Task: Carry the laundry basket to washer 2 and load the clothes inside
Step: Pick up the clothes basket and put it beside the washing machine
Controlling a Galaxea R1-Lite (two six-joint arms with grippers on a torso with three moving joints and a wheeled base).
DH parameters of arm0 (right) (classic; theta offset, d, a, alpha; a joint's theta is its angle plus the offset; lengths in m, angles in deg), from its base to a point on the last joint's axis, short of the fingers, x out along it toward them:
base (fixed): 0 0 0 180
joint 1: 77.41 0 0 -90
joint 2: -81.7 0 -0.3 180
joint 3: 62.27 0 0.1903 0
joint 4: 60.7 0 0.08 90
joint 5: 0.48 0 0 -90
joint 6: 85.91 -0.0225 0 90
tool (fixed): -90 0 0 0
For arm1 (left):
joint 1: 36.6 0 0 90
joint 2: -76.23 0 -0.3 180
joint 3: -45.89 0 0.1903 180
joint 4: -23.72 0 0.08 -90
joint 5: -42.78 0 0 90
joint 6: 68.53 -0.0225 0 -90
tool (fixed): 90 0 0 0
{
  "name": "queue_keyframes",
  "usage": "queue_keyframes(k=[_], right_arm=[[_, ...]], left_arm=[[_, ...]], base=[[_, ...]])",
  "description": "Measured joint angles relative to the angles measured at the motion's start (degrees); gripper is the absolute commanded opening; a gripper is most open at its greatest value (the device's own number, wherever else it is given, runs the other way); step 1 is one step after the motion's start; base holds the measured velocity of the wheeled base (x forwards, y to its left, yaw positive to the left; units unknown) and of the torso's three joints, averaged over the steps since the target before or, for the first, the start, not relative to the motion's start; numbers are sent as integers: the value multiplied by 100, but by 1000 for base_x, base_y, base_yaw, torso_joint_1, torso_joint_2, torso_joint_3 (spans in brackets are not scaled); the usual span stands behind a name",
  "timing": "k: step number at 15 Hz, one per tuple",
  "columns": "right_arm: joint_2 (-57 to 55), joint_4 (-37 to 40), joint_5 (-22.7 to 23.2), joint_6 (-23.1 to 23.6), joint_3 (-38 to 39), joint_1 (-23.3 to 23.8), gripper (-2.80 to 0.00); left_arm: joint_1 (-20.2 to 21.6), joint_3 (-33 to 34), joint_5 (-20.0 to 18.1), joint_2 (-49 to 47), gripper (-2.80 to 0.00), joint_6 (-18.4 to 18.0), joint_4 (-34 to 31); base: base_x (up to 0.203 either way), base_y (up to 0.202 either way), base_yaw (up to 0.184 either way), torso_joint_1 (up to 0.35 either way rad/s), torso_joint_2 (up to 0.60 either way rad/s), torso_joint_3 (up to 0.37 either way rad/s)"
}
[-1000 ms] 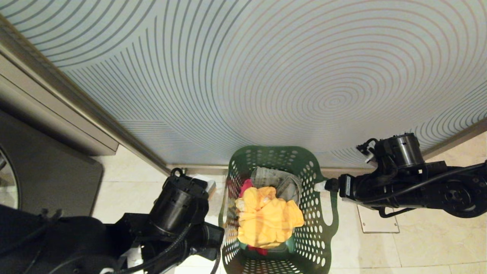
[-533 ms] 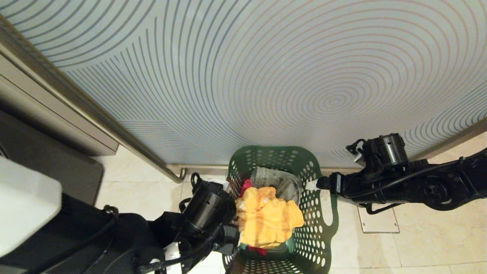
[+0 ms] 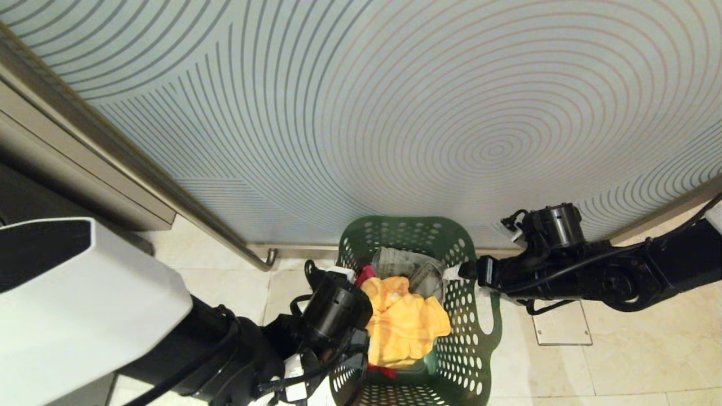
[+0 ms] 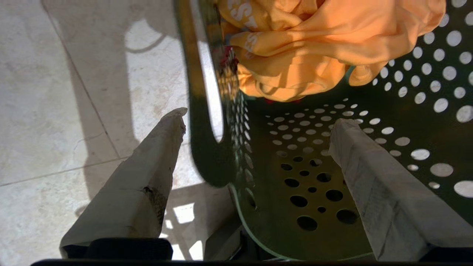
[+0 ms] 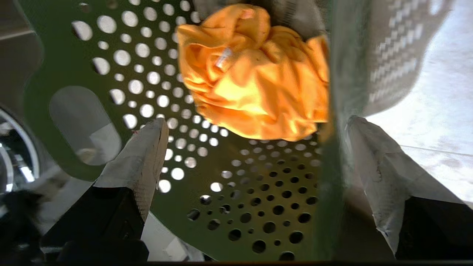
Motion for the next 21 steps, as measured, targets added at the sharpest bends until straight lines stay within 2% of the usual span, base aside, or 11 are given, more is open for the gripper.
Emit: queue_keyframes(k=[6,9,14,21], right_arm=[[-169,-28,288,-248,-299,-17,0],[-290,-133,383,-267,-368,-36,0],[-371,-312,447,-411,-439,-306,0],[-165,-247,486,-524,-166,-530,0]], left_arm=[[27,-357,-23,-488,0,-11,198],[29,-455,-151,-649,0,-12,385],[38,-768,-180,-820,0,-17,419],[38,-799,-178,-873,0,-29,400]], base=[[0,0,0,0,0,0],[0,0,0,0,0,0],[0,0,0,0,0,0],[0,0,0,0,0,0]])
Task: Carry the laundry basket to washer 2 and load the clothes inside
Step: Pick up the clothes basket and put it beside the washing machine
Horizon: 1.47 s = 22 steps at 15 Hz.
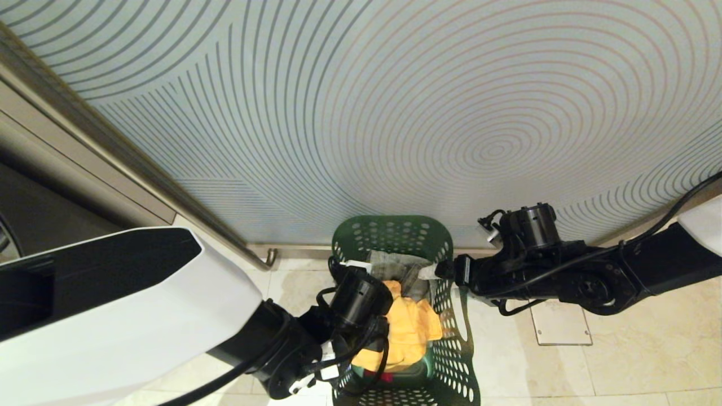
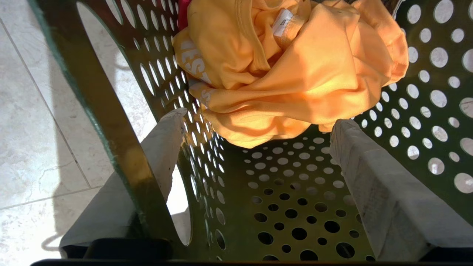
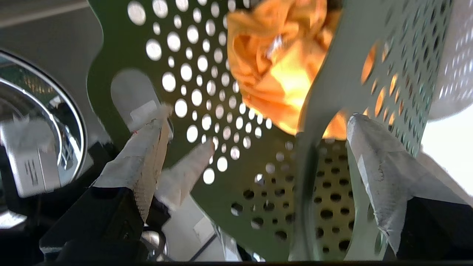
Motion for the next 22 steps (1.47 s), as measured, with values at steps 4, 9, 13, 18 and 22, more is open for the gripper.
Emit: queue_keyframes(k=[4,9,13,18,22], right_arm=[[201,97,433,53,299,-30,0],[271,61,531,84,485,-29,0],[266,58,345,469,717,-26,0],[98,-139,95,670,941,-27,0],[-56,-164,-104,679,930,-27,0]], left_arm=[[-22,-11,0,-11,0,-1,2],[-38,-1,-246,-22,0,181,17],[-46,-138,-529,-34,0,619,13],[-52,-478,-563,-242,0,800,-6],[-52,-636,-562,-489,0,822,26]], base=[[0,0,0,0,0,0],[0,0,0,0,0,0],[0,0,0,0,0,0],[0,0,0,0,0,0],[0,0,0,0,0,0]])
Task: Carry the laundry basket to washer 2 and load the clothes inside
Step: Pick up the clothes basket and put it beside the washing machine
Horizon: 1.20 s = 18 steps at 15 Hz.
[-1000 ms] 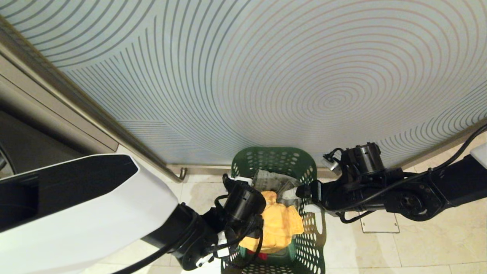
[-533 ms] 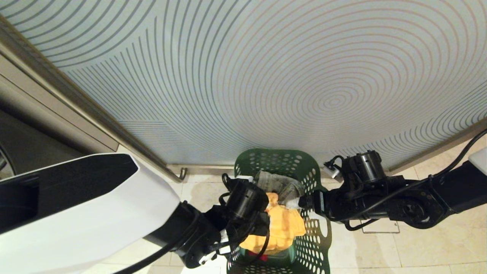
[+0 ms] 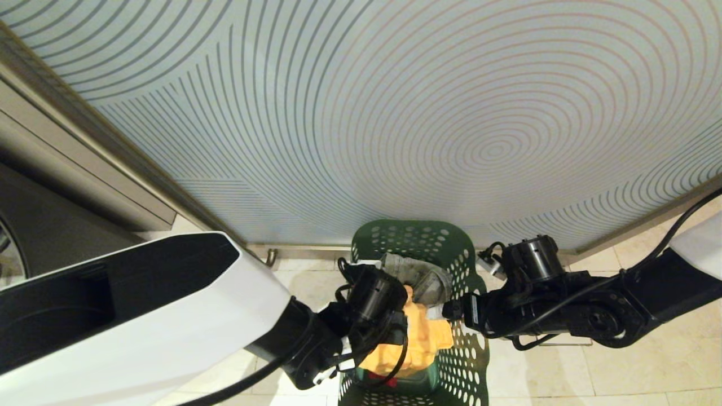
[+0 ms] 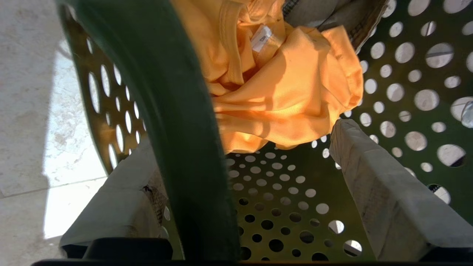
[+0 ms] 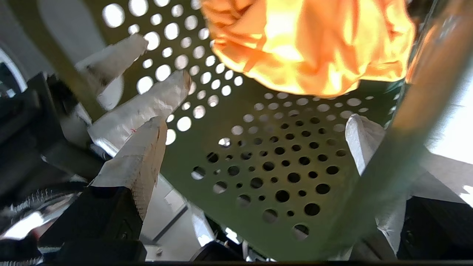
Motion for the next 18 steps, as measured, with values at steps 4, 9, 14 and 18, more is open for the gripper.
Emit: queue_keyframes(k=[4,9,14,18], right_arm=[[-153,-423,-85,-6,-41,41,-280],[-216,-455,-93,-22,-14,69,-280],[-99,-410,-103,-22,39,83,-280],[261,-204,-112,-20,114,74,-280]], left_arm=[[2,-133,0,-171,-280,-2,2],[6,-236,11,-237,-280,-19,-43],[-11,-206,29,-163,-280,-43,-71],[-110,-5,62,84,-280,-46,-87]], base=[[0,0,0,0,0,0],[0,0,0,0,0,0],[0,0,0,0,0,0],[0,0,0,0,0,0]])
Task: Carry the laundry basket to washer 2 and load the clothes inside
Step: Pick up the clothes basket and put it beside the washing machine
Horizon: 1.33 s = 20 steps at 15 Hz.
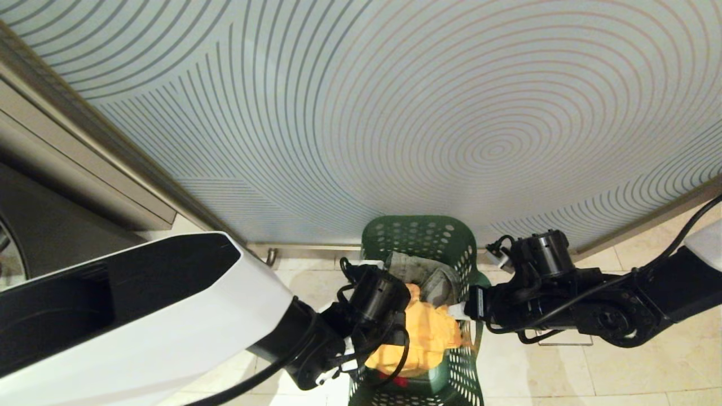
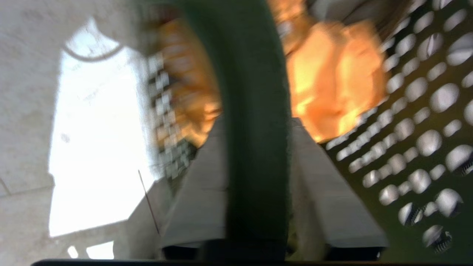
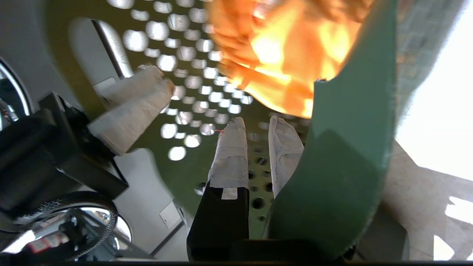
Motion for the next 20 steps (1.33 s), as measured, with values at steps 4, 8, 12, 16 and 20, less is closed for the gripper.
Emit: queue_keyframes(k=[4,8,12,16,20], right_arm=[[535,504,-14,-4,2,-9,-280],[1122,1187,-361,13,-101,-121,-280],[1591,1922,-433,5,-424,-226,-280],[1797,2102,-585,16,-599,-280,-280],[1863,2102,-585,18,-605,-293,-280]], left_arm=[[-64,285,6,545,-280,-16,-335],[-94,446,12,1220,-280,-16,-876],[-177,456,9,1720,-280,-24,-1362],[-272,462,11,1985,-280,-24,-1463],[-368,461,-5,2053,-280,-22,-1466]], base=[[0,0,0,0,0,0],[0,0,0,0,0,0],[0,0,0,0,0,0],[0,0,0,0,0,0],[0,0,0,0,0,0]])
